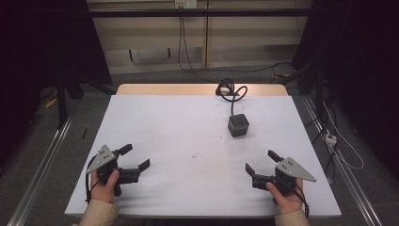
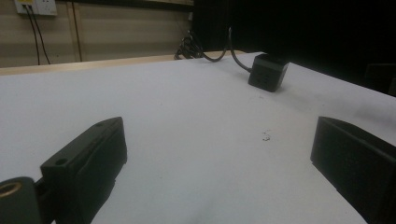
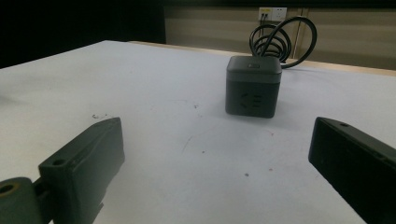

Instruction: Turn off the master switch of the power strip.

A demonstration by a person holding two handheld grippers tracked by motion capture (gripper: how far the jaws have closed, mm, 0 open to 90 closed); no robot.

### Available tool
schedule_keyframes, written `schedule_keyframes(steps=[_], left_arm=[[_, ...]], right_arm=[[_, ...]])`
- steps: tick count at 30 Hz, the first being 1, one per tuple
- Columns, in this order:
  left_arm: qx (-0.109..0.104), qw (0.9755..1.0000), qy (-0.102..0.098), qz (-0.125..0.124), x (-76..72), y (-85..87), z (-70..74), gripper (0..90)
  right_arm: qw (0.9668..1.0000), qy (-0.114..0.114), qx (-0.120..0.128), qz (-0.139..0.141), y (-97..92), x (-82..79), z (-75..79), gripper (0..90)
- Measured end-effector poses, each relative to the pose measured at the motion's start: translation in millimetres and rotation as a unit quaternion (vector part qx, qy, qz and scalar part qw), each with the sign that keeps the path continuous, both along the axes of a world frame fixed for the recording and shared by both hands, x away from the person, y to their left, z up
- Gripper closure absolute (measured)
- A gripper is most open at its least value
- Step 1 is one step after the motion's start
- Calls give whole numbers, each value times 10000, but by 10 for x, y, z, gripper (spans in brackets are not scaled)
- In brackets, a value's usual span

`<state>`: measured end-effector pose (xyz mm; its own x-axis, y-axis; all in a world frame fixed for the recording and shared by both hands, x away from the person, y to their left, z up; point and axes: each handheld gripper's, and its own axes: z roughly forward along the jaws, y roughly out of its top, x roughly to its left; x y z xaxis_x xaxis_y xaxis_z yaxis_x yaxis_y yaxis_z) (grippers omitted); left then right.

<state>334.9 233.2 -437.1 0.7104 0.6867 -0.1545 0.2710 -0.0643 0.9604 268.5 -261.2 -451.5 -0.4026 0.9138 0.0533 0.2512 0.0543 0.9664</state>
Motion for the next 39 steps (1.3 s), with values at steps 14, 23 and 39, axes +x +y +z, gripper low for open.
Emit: schedule_keyframes(steps=[14,23,39], left_arm=[[11,10000,-42,-34,-10,2,0,35],[-13,10000,-28,-35,-10,8,-9,35],[-33,10000,-27,-21,-11,15,-14,35]], right_arm=[[9999,106,-42,-25,35,194,23,45],[9999,104,-49,-7,76,275,48,47],[9998,121,-132,-134,99,472,113,73]])
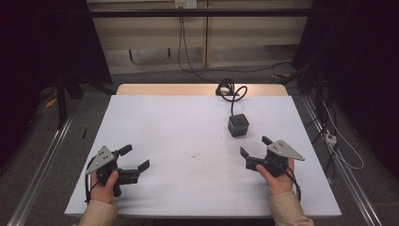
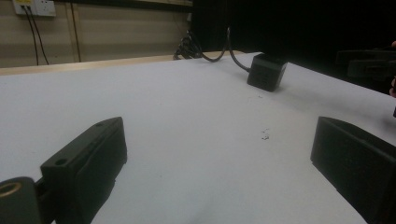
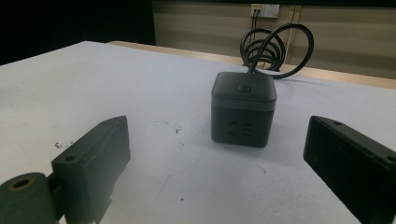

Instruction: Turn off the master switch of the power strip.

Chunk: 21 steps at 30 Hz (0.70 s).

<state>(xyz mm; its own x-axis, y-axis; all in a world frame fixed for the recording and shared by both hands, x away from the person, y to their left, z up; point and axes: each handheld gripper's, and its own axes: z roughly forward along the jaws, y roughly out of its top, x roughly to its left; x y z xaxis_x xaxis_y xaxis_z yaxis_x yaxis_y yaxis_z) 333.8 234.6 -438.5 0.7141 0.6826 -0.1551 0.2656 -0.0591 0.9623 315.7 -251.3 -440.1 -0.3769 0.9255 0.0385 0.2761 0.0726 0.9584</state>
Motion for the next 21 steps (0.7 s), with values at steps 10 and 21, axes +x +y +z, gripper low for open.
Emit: schedule_keyframes(steps=[10,21], left_arm=[[8,10000,8,-20,-2,6,-1,35],[27,10000,3,-26,-2,10,0,35]], right_arm=[[9999,44,55,-99,-5,121,16,80],[9998,67,76,-188,-21,218,25,82]])
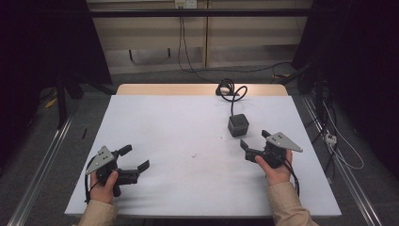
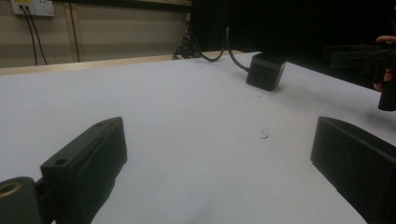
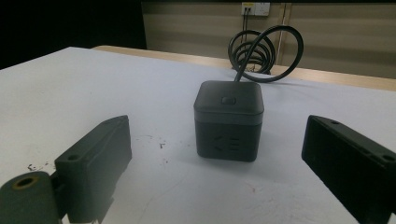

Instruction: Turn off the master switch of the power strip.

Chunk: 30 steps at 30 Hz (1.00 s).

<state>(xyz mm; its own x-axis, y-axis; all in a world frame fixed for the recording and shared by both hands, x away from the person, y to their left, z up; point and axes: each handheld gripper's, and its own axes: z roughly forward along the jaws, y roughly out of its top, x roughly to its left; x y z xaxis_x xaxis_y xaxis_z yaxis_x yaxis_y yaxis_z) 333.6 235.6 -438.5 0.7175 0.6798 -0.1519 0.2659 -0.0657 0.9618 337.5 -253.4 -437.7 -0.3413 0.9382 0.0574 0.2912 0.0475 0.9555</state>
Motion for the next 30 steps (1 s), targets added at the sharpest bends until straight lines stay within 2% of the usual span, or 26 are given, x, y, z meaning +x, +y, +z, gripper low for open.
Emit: schedule_keyframes(steps=[16,30], left_arm=[[11,10000,-2,-12,0,6,-1,35],[11,10000,6,-24,-1,5,-2,35]], right_arm=[[10000,27,-38,-34,31,112,26,89],[9999,-35,-97,-18,50,219,120,87]])
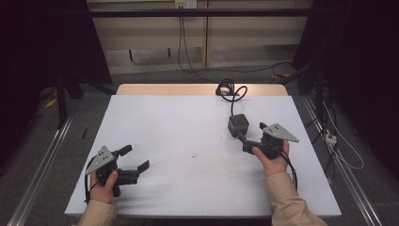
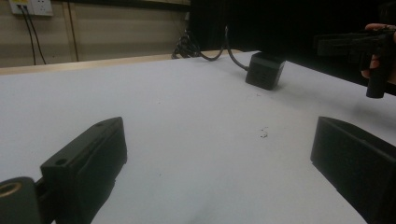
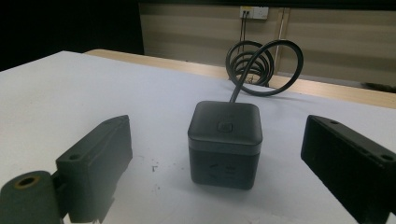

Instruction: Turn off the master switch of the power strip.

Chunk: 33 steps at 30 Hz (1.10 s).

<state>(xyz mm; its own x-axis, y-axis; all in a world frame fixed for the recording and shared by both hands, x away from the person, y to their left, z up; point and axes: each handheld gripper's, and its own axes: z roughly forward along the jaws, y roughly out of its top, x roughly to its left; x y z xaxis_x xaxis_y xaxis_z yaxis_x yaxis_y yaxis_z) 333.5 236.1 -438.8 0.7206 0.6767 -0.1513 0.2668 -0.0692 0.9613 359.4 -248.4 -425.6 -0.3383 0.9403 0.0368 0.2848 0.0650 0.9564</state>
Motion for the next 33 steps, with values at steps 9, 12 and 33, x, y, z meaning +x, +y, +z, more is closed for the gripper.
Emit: schedule_keyframes(steps=[9,12,33], left_arm=[[-9,10000,3,-8,-1,-2,0,35],[-5,10000,-2,-8,0,-2,0,35],[1,10000,11,-35,5,3,-4,35]], right_arm=[[10000,32,-8,-43,3,70,-3,97],[10000,40,-8,-52,1,83,-4,101],[9999,50,-37,-122,0,214,3,112]])
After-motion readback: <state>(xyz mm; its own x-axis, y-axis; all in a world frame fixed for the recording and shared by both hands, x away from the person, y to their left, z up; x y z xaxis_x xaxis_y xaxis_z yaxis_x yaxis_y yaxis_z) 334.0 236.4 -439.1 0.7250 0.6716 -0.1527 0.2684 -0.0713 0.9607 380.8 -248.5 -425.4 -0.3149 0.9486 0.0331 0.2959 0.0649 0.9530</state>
